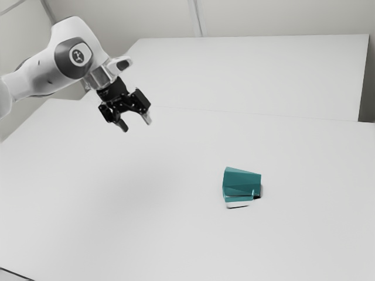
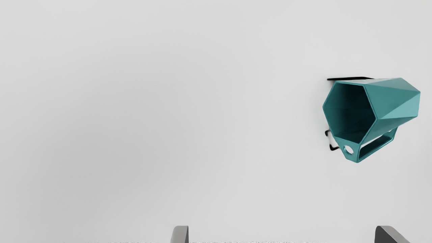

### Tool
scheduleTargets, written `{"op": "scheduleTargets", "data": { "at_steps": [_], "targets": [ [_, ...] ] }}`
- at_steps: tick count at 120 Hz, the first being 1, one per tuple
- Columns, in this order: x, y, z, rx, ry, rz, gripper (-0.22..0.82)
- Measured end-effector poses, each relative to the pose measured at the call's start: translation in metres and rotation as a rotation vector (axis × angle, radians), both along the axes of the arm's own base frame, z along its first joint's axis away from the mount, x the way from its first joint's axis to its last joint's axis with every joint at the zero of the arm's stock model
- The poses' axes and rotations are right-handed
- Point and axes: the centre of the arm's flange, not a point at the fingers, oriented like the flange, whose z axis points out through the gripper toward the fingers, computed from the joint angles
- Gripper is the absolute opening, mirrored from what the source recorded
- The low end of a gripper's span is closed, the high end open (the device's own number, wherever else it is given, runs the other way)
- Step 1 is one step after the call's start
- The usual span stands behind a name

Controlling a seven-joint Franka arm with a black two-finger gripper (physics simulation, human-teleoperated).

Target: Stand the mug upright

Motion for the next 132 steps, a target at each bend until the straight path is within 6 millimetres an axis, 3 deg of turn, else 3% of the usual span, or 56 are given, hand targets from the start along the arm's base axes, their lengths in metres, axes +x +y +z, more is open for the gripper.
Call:
{"op": "scheduleTargets", "data": {
  "at_steps": [22, 55, 83, 132],
  "targets": [
    [0.006, -0.021, -0.058, -0.143, 0.087, 0.071, 0.60],
    [0.018, -0.062, -0.119, -0.289, 0.161, 0.161, 0.60],
    [0.017, -0.101, -0.150, -0.347, 0.223, 0.182, 0.60],
    [0.026, -0.132, -0.196, -0.433, 0.269, 0.302, 0.60]
  ]
}}
